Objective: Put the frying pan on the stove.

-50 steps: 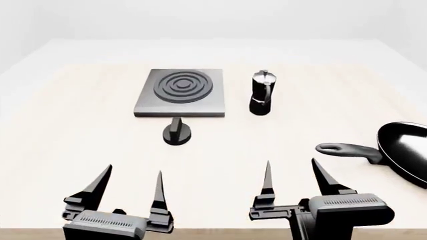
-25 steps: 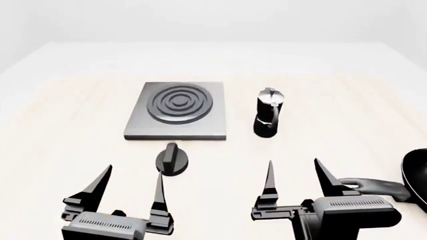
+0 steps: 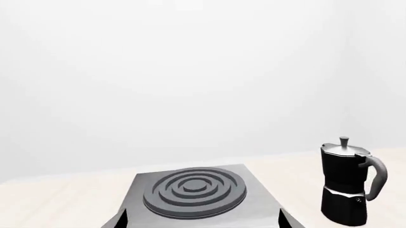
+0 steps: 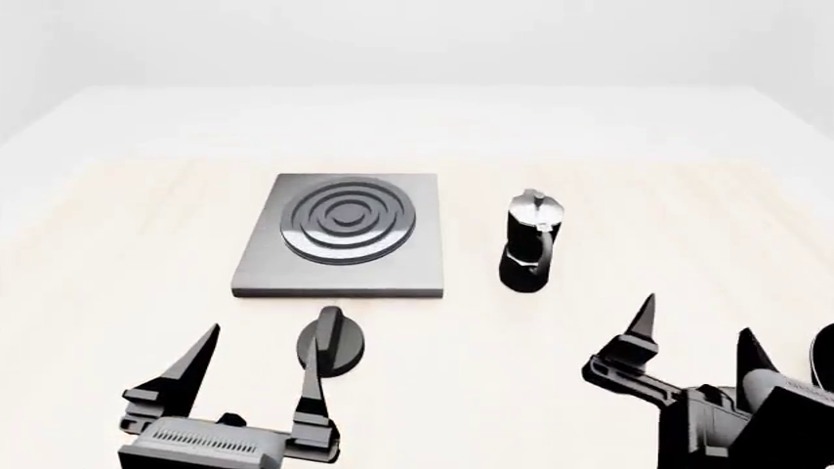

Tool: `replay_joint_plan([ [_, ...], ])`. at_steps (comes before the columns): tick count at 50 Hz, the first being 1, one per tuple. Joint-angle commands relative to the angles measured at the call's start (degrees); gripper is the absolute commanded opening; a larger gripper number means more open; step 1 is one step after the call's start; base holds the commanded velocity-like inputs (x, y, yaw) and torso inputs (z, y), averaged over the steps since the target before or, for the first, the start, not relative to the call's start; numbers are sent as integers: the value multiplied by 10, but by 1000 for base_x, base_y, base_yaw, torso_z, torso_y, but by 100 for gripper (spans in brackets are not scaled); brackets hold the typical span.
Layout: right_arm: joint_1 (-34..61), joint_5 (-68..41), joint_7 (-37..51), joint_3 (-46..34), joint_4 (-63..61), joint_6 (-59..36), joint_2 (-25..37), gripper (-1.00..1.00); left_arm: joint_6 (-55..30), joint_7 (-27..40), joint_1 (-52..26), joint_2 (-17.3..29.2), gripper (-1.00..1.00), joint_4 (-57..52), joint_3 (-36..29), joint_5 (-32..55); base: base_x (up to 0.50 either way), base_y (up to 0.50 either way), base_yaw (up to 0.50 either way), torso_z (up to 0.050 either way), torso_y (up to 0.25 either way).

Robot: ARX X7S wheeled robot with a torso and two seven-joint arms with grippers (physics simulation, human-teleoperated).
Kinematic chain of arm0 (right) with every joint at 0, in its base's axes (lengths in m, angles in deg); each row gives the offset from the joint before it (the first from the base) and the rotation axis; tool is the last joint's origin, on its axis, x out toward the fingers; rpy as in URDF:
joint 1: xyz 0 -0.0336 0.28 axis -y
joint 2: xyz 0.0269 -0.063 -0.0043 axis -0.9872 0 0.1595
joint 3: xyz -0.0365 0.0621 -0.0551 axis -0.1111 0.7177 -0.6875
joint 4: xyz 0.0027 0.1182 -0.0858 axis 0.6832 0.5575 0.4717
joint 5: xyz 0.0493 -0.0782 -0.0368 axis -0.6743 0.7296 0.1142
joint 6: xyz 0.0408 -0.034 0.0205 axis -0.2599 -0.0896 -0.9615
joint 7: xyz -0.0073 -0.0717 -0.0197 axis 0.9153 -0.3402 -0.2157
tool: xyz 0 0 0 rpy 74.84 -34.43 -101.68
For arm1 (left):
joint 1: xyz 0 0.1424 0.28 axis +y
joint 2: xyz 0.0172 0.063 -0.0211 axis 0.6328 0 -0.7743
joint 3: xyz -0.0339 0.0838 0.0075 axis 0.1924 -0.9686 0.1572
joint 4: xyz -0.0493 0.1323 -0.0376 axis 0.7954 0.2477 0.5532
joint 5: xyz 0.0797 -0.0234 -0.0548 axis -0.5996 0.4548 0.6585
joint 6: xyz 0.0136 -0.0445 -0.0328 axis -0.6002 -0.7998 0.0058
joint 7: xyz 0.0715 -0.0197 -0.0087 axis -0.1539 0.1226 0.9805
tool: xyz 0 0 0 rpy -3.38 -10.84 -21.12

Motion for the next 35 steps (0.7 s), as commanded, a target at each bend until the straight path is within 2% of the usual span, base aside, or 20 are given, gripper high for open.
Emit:
replay_joint_plan([
  [1, 0, -39, 78, 57, -35, -44, -11, 100, 0, 5, 2, 5, 100, -3, -2, 5, 0, 0, 0, 0, 0],
  [35, -10, -121, 156, 87, 10, 5, -11, 100, 0, 17, 1, 18, 100, -8, -11, 14, 0, 0, 0, 0, 0],
])
